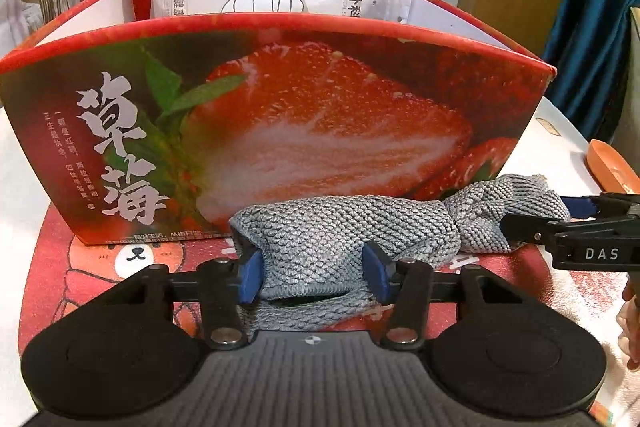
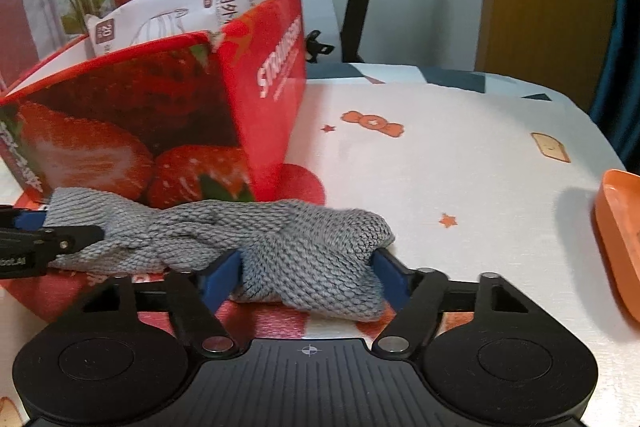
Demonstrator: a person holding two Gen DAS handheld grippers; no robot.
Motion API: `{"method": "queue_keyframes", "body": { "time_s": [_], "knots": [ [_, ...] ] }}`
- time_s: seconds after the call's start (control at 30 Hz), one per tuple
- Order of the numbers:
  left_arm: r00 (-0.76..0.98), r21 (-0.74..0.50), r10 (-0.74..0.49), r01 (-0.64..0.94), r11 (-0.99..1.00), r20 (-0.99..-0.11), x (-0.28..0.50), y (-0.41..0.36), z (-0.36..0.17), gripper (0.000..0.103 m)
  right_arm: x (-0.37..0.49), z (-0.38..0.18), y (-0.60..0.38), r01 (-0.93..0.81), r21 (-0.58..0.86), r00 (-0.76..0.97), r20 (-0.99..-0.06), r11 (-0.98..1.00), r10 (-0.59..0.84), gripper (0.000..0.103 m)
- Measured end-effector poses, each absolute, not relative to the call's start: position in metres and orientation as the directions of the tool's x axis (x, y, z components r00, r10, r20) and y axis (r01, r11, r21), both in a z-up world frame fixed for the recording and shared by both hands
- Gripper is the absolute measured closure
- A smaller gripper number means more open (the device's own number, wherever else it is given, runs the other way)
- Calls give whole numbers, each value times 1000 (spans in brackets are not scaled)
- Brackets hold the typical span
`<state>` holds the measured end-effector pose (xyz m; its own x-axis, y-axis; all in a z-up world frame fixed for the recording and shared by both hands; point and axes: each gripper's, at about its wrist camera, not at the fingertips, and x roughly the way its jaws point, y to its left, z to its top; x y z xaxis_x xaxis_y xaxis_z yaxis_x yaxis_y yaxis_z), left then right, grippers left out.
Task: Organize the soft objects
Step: 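Grasp the grey cloth with the left gripper and lift it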
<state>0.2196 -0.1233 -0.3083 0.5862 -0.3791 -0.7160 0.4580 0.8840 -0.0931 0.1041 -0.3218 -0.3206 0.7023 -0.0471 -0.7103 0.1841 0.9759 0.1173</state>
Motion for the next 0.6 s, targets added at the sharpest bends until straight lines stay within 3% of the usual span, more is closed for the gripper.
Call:
{"method": "queue_keyframes", "body": {
  "time_s": [0.07, 0.13, 0.2, 0.3, 0.6],
  "knots": [
    [578, -109, -390, 460, 881, -717, 220, -121, -308, 57, 105, -319, -319, 171, 125, 703, -710, 977, -32, 51],
    [561, -135, -413, 469, 873, -717, 219, -119, -307, 69, 105, -317, -316, 156, 137, 706, -708, 978, -13, 68],
    [548, -145, -428, 485, 863, -719, 218, -119, -306, 77, 105, -315, -313, 136, 153, 706, -708, 979, 12, 73],
    [532, -150, -443, 505, 850, -721, 215, -118, -304, 83, 105, -312, -303, 95, 143, 699, -714, 985, 36, 75],
    [552, -183, -477, 503, 844, -683, 199, -86, -273, 84, 92, -286, -290, 15, 176, 717, -687, 984, 112, 76]
  ]
}}
